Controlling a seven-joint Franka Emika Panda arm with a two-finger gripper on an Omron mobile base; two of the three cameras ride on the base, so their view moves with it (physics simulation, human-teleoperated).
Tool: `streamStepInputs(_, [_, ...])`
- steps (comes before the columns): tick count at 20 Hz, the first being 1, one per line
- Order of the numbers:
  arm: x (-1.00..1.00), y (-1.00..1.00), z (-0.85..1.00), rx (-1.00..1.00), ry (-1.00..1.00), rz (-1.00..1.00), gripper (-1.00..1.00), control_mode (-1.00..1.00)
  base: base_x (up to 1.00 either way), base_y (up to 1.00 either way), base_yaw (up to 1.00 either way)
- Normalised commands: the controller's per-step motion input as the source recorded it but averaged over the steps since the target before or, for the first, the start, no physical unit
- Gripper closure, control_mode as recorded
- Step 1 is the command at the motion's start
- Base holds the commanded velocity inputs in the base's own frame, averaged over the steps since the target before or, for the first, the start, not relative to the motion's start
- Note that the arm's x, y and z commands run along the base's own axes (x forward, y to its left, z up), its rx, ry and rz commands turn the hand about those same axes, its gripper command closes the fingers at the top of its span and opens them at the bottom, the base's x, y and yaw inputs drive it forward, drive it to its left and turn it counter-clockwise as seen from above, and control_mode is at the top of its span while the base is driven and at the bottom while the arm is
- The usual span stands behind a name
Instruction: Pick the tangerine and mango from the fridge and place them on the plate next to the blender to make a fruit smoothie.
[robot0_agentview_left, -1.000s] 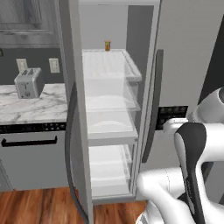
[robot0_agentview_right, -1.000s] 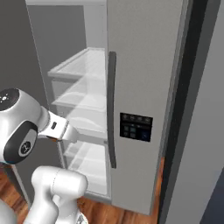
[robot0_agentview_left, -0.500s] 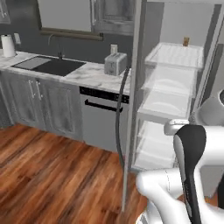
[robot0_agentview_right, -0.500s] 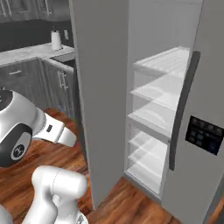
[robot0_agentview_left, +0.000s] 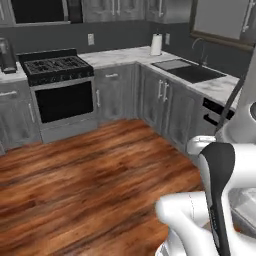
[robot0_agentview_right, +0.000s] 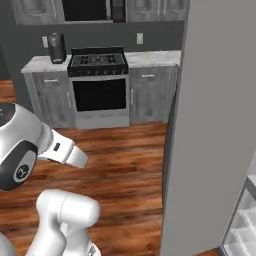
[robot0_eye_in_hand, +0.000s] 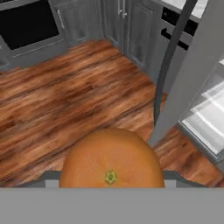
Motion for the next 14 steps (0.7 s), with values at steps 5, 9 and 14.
streamStepInputs(5, [0.0,0.0,0.0,0.0,0.0,0.0,1.0,1.0,-0.04,0.0,1.0])
streamStepInputs(9, [0.0,0.0,0.0,0.0,0.0,0.0,1.0,1.0,-0.03,0.0,1.0])
streamStepInputs(14, [0.0,0.0,0.0,0.0,0.0,0.0,1.0,1.0,-0.02,0.18,1.0])
